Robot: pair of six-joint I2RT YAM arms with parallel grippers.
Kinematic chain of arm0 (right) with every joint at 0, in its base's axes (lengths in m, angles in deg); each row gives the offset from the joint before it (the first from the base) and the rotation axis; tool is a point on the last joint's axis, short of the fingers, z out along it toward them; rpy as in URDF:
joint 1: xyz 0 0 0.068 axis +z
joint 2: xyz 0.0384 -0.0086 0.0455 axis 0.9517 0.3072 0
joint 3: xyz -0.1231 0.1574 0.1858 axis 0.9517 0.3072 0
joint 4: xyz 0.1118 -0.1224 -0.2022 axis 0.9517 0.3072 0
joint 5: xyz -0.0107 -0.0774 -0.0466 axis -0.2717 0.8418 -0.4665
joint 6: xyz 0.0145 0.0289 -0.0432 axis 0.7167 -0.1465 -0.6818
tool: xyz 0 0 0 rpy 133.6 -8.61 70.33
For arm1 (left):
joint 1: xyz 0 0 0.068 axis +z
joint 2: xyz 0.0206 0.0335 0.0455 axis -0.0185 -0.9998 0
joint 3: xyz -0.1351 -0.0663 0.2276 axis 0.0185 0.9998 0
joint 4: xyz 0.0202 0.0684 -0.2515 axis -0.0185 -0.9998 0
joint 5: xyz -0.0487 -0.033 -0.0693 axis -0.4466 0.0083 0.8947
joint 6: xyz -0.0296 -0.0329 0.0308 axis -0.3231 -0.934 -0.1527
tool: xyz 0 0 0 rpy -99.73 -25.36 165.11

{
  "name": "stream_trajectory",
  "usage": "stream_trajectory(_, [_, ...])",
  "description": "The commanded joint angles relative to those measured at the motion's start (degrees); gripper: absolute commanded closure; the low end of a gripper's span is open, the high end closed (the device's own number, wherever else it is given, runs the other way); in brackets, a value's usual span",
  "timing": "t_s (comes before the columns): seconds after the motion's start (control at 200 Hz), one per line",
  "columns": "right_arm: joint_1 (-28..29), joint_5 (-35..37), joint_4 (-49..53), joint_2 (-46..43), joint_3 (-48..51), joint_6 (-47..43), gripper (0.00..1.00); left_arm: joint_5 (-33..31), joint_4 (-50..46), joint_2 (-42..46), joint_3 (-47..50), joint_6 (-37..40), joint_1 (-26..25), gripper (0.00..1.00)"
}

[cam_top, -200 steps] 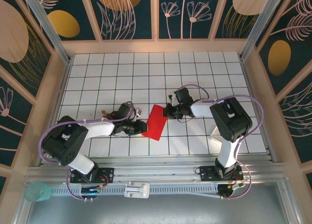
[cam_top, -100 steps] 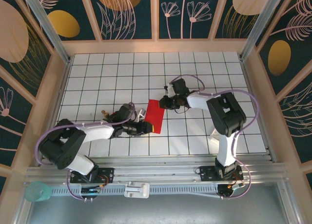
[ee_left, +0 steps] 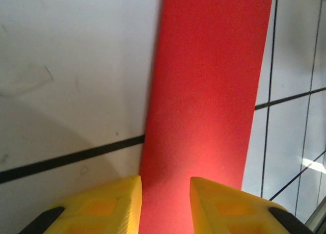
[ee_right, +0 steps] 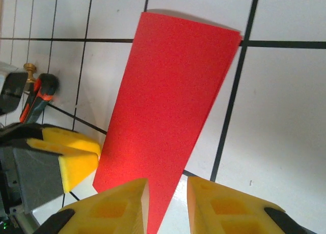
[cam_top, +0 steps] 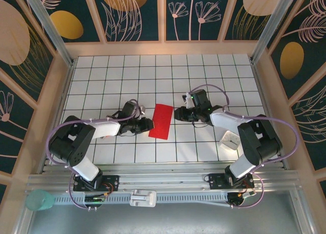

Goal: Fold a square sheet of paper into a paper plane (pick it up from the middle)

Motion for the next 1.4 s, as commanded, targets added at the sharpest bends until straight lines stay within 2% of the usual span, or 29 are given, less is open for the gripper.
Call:
stream_trajectory(0.0, [0.0, 1.8, -0.7, -1.1, 0.4, 1.2, 0.73, 1.2, -1.8, -0.3, 0.0, 1.1, -1.5, 0.68])
stream_trajectory(0.22, [-0.1, 1.5, -0.3, -2.1, 1.2, 1.5, 0.71, 4.9, 3.4, 2.1, 2.9, -4.2, -4.2, 0.67])
stream_trajectory(0.36, [1.1, 2.2, -0.1, -4.2, 3.6, 3.9, 0.69, -1.8, -1.7, 6.2, -0.1, -1.1, -4.2, 0.67])
stream_trajectory(0.44, [2.7, 3.5, -1.2, -5.8, 6.0, 6.8, 0.67, -2.7, 0.0, 6.4, -0.8, -0.6, -4.2, 0.67])
stream_trajectory(0.55, [7.0, 6.1, -3.8, -6.8, 8.8, 11.9, 0.65, 0.3, 2.8, 1.4, -2.7, -1.9, -4.2, 0.78])
stream_trajectory(0.651, [10.2, 9.2, -5.0, -6.7, 10.0, 15.3, 0.61, 0.4, 3.1, -2.1, -4.7, -1.3, -4.1, 0.89])
stream_trajectory(0.816, [11.9, 11.9, -6.4, -6.6, 11.8, 18.7, 0.61, 0.6, 1.0, -4.2, -5.1, 0.4, -3.9, 0.98])
stream_trajectory(1.391, [14.2, 9.6, -8.4, -3.3, 13.1, 22.4, 0.62, 0.5, 0.2, -7.8, -2.3, 2.7, -3.7, 1.0])
